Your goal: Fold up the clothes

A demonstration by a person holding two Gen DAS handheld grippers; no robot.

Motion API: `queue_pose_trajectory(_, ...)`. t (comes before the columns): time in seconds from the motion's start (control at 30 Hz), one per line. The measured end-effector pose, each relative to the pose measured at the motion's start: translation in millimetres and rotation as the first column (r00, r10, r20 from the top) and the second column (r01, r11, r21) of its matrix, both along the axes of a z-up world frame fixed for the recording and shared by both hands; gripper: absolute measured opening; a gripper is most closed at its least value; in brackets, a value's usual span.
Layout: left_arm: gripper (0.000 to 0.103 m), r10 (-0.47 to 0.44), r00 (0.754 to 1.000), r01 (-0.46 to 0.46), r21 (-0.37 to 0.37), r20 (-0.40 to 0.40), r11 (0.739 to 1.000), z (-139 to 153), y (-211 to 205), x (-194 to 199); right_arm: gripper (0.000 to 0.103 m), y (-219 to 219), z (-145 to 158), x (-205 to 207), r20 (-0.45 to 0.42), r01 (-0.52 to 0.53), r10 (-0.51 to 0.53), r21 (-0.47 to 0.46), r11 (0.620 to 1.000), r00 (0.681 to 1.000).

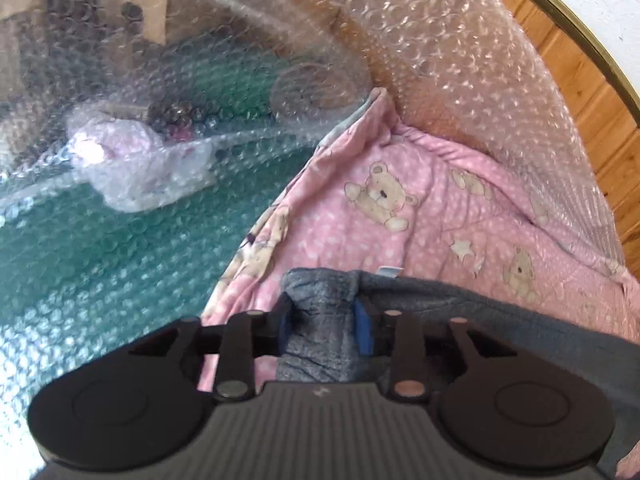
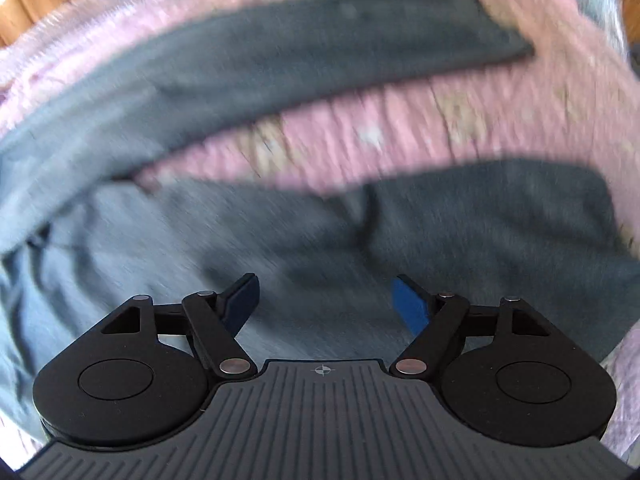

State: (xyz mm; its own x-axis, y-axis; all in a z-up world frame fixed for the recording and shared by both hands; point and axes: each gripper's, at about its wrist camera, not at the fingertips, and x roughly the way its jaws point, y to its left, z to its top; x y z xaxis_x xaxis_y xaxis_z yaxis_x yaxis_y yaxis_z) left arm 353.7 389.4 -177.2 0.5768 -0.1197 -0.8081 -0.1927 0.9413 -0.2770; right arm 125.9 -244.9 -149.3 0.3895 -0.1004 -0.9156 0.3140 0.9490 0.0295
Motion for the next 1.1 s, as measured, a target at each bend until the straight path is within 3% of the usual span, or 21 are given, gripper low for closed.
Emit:
queue_pose_trajectory(0.1, 0.047, 0.004, 0.999, -0.005, 0.027, 0.053, 1.000, 22.0, -1.4, -45.2, 0.078, 31.3, 25.2, 18.9, 0.087, -0.079, 0.079, -0.006, 0.997, 0.993)
queue_pose_trajectory(0.2, 0.046, -0.018, 0.994, 0.016, 0.027, 0.107, 1.000, 47.5, -15.0, -115.7, 0.078, 69.9, 31.4, 50.9, 0.148, -0.190, 0.185, 0.018, 0.982, 0.971)
queue_pose_trajectory(0.27, 0.047, -0.061, 0.992, 0.064, -0.022, 0.112, 0.998, 53.1, -25.8, -159.0, 0.078, 97.3, 26.1, 76.4, 0.165, -0.276, 0.268, 0.031, 0.961, 0.949)
queue_pose_trajectory(0.37, 0.047, -0.093, 0.993, 0.091, 0.025, 0.077, 0.996, 44.8, -36.1, -199.6, 0.078, 136.0, 5.2, 110.2, 0.173, -0.411, 0.403, 0.012, 0.911, 0.899)
queue_pose_trajectory(0.47, 0.047, -0.064, 0.998, 0.064, -0.060, -0.005, 0.996, 21.0, -27.2, -208.9, 0.073, 164.3, -22.3, 143.1, 0.102, -0.508, 0.506, -0.008, 0.861, 0.856)
queue_pose_trajectory(0.5, 0.046, -0.069, 0.997, 0.066, -0.066, -0.039, 0.996, 12.8, -26.4, -211.8, 0.067, 162.1, -27.6, 152.3, 0.099, -0.493, 0.493, -0.027, 0.870, 0.864)
queue_pose_trajectory(0.57, 0.045, -0.075, 0.994, 0.075, -0.007, -0.084, 0.997, 2.7, -31.2, -218.5, 0.070, 156.6, -37.9, 170.5, 0.096, -0.456, 0.461, -0.067, 0.887, 0.882)
queue_pose_trajectory(0.67, 0.045, -0.102, 0.991, 0.107, 0.047, -0.091, 0.993, 3.6, -37.2, -234.8, 0.071, 139.9, -35.1, 183.1, 0.101, -0.280, 0.296, -0.152, 0.948, 0.950)
queue_pose_trajectory(0.77, 0.047, -0.041, 0.998, 0.042, 0.028, -0.052, 0.999, 18.4, -32.1, -263.0, 0.066, 134.2, -19.6, 166.6, 0.113, -0.246, 0.248, -0.034, 0.969, 0.962)
queue_pose_trajectory(0.83, 0.061, 0.040, 0.999, -0.040, -0.006, -0.032, 0.999, 28.0, -22.9, -286.7, 0.074, 143.7, 1.8, 136.4, 0.167, -0.299, 0.286, 0.058, 0.953, 0.944)
queue_pose_trajectory(0.9, 0.066, 0.110, 0.993, -0.112, -0.043, -0.036, 0.993, 28.5, -14.4, -306.1, 0.084, 158.5, 14.2, 98.0, 0.191, -0.389, 0.366, 0.106, 0.915, 0.911)
queue_pose_trajectory(1.0, 0.066, 0.146, 0.988, -0.150, -0.130, -0.041, 0.980, 14.6, -8.6, -308.3, 0.085, 182.4, 9.5, 40.5, 0.163, -0.547, 0.528, 0.107, 0.830, 0.833)
queue_pose_trajectory(1.07, 0.066, 0.160, 0.986, -0.164, -0.172, -0.037, 0.971, 4.7, -8.1, -299.8, 0.085, 187.2, -2.0, 4.9, 0.111, -0.597, 0.588, 0.100, 0.796, 0.802)
queue_pose_trajectory(1.1, 0.066, 0.167, 0.985, -0.171, -0.193, -0.035, 0.966, -0.3, -7.9, -295.6, 0.084, 183.8, -7.0, -6.9, 0.094, -0.587, 0.580, 0.102, 0.803, 0.809)
